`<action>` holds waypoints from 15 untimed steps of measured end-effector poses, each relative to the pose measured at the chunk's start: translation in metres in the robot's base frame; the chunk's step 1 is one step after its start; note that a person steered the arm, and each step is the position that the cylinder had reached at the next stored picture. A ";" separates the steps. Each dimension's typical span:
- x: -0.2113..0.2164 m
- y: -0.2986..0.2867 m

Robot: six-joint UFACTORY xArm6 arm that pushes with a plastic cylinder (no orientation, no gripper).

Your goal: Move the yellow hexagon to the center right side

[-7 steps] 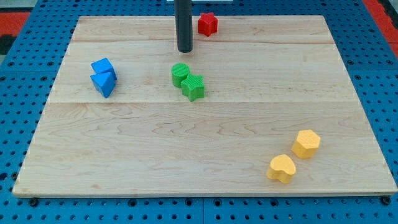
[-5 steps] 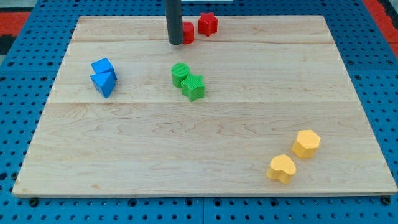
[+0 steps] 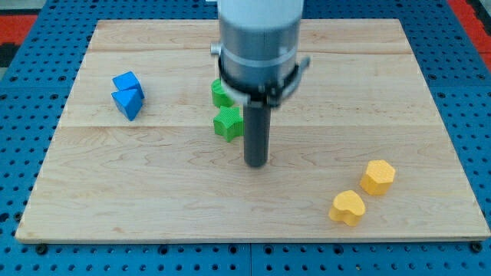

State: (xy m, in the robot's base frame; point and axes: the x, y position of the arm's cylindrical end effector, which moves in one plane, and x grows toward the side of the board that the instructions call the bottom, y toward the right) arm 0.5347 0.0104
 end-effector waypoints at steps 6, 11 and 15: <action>0.031 0.156; -0.065 0.256; -0.022 0.216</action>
State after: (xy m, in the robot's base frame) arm 0.5123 0.2261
